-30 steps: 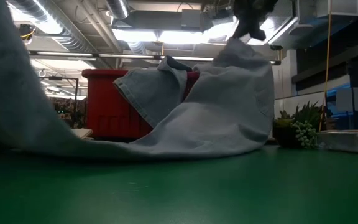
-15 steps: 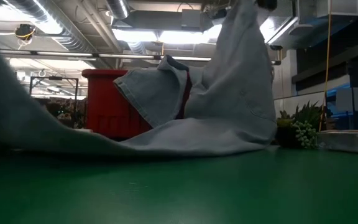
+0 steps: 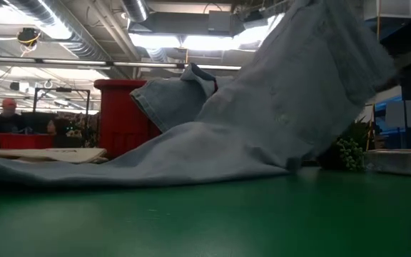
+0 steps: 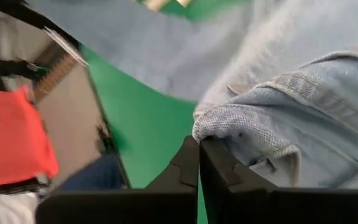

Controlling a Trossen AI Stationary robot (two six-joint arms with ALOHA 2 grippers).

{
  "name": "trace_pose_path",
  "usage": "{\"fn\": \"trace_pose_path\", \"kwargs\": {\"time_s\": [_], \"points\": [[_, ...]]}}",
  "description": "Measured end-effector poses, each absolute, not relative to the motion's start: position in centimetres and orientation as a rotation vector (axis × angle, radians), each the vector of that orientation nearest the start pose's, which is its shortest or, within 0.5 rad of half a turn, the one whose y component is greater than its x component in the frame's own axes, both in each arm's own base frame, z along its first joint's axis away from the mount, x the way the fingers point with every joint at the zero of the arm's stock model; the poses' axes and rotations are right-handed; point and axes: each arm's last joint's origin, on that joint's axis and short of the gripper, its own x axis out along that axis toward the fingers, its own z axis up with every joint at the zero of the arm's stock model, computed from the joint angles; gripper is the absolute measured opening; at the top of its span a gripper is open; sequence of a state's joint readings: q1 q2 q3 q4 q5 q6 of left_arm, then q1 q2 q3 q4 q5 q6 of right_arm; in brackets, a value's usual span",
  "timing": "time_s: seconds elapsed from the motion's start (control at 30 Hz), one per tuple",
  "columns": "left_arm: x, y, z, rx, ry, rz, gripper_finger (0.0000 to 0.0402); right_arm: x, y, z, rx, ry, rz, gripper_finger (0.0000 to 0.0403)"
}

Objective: Fold Laundry from Bin
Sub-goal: Remove the light blue jeans from the red bin

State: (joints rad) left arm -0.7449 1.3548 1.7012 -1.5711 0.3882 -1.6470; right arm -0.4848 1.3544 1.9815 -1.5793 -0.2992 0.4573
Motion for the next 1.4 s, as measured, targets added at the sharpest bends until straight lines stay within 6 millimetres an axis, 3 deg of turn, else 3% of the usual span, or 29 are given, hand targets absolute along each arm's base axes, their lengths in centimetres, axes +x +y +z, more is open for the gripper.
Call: {"fn": "trace_pose_path", "kwargs": {"time_s": [0.43, 0.67, 0.77, 0.97, 1.07, 1.4], "points": [[12.4, -16.4, 41.2, -1.065, 1.752, 0.355, 0.0001, 20.2, -3.9, 44.8, 0.757, 1.031, -0.302, 0.0001], [12.4, -17.3, 40.6, -1.016, 1.640, 0.409, 0.0000, 21.0, -2.2, 43.2, 0.651, 1.129, -0.222, 0.0001], [12.5, -17.8, 39.4, -0.971, 1.654, 0.454, 0.0000, 21.2, -1.4, 42.5, 0.593, 1.167, -0.194, 0.0001], [12.4, -19.3, 36.6, -0.891, 1.868, 0.527, 0.0002, 21.4, 0.5, 41.9, 0.565, 1.220, -0.105, 0.0001], [12.4, -19.8, 35.3, -0.844, 1.873, 0.575, 0.0010, 21.3, 1.1, 41.9, 0.513, 1.218, -0.124, 0.0001], [12.5, -20.0, 32.5, -0.770, 1.871, 0.693, 0.0042, 21.4, 1.1, 41.9, 0.472, 1.203, -0.182, 0.0001]]}}
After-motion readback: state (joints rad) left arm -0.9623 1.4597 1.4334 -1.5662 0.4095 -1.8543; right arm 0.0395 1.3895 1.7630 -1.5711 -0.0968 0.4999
